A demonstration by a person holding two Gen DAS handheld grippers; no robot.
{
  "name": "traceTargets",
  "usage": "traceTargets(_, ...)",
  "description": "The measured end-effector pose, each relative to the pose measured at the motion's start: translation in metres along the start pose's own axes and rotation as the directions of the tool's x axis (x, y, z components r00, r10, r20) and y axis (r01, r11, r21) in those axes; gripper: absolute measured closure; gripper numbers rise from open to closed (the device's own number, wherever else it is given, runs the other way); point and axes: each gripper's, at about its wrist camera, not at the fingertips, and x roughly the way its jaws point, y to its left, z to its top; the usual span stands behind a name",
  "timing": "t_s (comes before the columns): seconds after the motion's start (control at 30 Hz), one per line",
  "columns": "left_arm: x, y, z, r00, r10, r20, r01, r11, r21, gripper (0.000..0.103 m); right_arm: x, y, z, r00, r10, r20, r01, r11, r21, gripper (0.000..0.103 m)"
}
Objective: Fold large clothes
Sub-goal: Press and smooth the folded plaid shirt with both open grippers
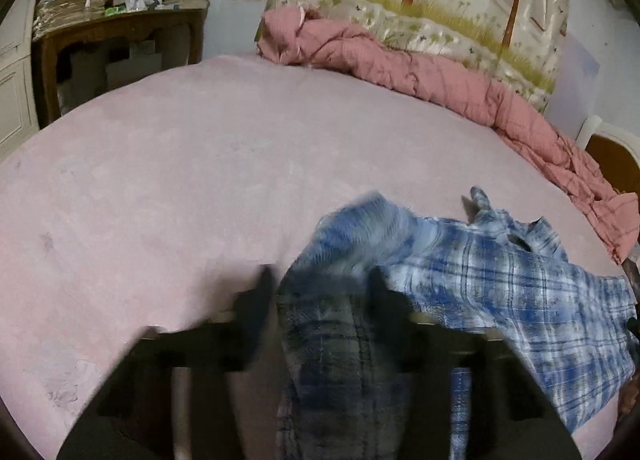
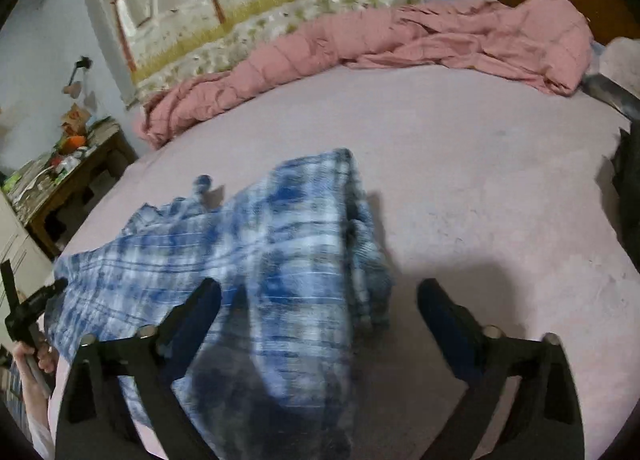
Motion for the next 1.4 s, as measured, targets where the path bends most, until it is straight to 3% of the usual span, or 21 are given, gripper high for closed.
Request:
traceTargets(0.07, -0.008, -0.004, 0.001, 0.999, -0.001, 0.049, 0.000, 1.000, 0.023, 0.089, 0.003, -0.001, 0.001, 0.997, -0.071, 0.004, 0.071, 0.997, 0.006, 0.024)
traceTargets(0.1, -0.014, -0.006, 0.001, 0.996, 0.001, 0.085, -0.004, 0.999, 0.038, 0.089, 0.003, -0.002, 0.000, 0.997, -0.081, 0.008, 0.081, 0.997, 0.009, 0.034)
traceTargets(0.2, -0.023, -0.009, 0.000, 0.992, 0.013, 0.124, -0.020, 0.998, 0.059, 0.084, -0.014, -0.004, -0.004, 0.992, -0.097, 0.082, 0.096, 0.995, 0.015, 0.037)
traceTargets(0.23, -0.025, -0.011, -0.002, 0.993, 0.031, 0.115, -0.039, 0.997, 0.069, 0.071, -0.026, -0.002, -0.006, 0.987, -0.112, 0.117, 0.111, 0.994, 0.013, 0.037)
traceTargets(0.27, -0.027, -0.013, -0.002, 0.993, 0.050, 0.108, -0.059, 0.995, 0.079, 0.047, -0.035, -0.001, -0.008, 0.983, -0.113, 0.144, 0.113, 0.994, 0.011, 0.036)
traceTargets(0.33, -0.046, -0.015, -0.013, 0.989, 0.014, 0.150, -0.029, 0.995, 0.097, 0.027, -0.056, 0.001, -0.018, 0.980, -0.070, 0.184, 0.069, 0.998, 0.008, 0.029)
traceTargets(0.4, -0.068, -0.011, -0.023, 0.982, -0.076, 0.171, 0.061, 0.994, 0.089, 0.024, -0.072, 0.002, -0.030, 0.981, -0.017, 0.191, 0.015, 1.000, 0.009, 0.021)
traceTargets(0.5, -0.085, -0.003, -0.036, 0.980, -0.153, 0.124, 0.147, 0.988, 0.051, 0.010, -0.089, 0.007, -0.053, 0.987, 0.036, 0.159, -0.036, 0.999, -0.003, 0.021)
traceTargets(0.63, -0.075, 0.002, -0.049, 0.996, -0.084, -0.024, 0.085, 0.995, 0.041, 0.011, -0.091, 0.011, -0.064, 0.993, 0.059, 0.098, -0.060, 0.998, 0.005, 0.021)
traceTargets(0.7, -0.069, 0.005, -0.051, 0.995, -0.086, -0.043, 0.087, 0.996, 0.028, 0.020, -0.080, 0.012, -0.062, 0.997, 0.044, 0.059, -0.044, 0.999, 0.009, 0.021)
traceTargets(0.73, -0.065, 0.004, -0.052, 0.993, -0.106, -0.060, 0.108, 0.994, 0.028, 0.039, -0.073, 0.013, -0.063, 0.999, 0.032, 0.028, -0.033, 0.999, 0.008, 0.021)
traceTargets(0.77, -0.063, 0.003, -0.052, 0.987, -0.140, -0.080, 0.142, 0.989, 0.028, 0.069, -0.066, 0.012, -0.064, 1.000, 0.027, -0.002, -0.027, 1.000, 0.010, 0.024)
traceTargets(0.83, -0.060, 0.002, -0.052, 0.975, -0.194, -0.105, 0.199, 0.980, 0.033, 0.091, -0.054, 0.012, -0.064, 0.997, 0.061, -0.043, -0.060, 0.998, 0.016, 0.054)
traceTargets(0.87, -0.063, 0.001, -0.053, 0.978, -0.187, -0.097, 0.191, 0.981, 0.041, 0.094, -0.052, 0.011, -0.065, 0.996, 0.075, -0.045, -0.074, 0.997, 0.022, 0.069)
traceTargets(0.9, -0.068, 0.000, -0.053, 0.980, -0.180, -0.084, 0.185, 0.981, 0.057, 0.095, -0.054, 0.011, -0.064, 0.997, 0.066, -0.030, -0.065, 0.998, 0.027, 0.082)
traceTargets(0.97, -0.077, 0.002, -0.048, 0.981, -0.185, -0.058, 0.189, 0.980, 0.063, 0.095, -0.066, 0.011, -0.065, 0.997, 0.076, 0.032, -0.077, 0.997, 0.027, 0.088)
traceTargets(1.1, -0.080, 0.011, -0.041, 0.978, -0.198, -0.069, 0.202, 0.978, 0.053, 0.094, -0.084, 0.019, -0.065, 0.993, 0.044, 0.107, -0.043, 0.999, -0.010, 0.091)
traceTargets(1.2, -0.063, 0.005, -0.048, 0.986, -0.125, -0.110, 0.137, 0.984, 0.116, 0.090, -0.074, 0.026, -0.070, 0.998, -0.037, 0.057, 0.039, 0.999, -0.038, 0.091)
traceTargets(1.3, -0.064, -0.004, -0.056, 0.996, -0.044, -0.080, 0.059, 0.980, 0.189, 0.080, -0.073, 0.034, -0.072, 0.993, -0.103, 0.058, 0.107, 0.991, -0.082, 0.091)
traceTargets(1.37, -0.075, -0.007, -0.055, 1.000, 0.008, -0.023, -0.003, 0.979, 0.206, 0.063, -0.076, 0.041, -0.072, 0.987, -0.144, 0.068, 0.151, 0.983, -0.108, 0.089)
traceTargets(1.4, -0.079, -0.008, -0.056, 1.000, 0.025, 0.001, -0.025, 0.977, 0.210, 0.060, -0.077, 0.046, -0.073, 0.983, -0.170, 0.075, 0.179, 0.976, -0.127, 0.088)
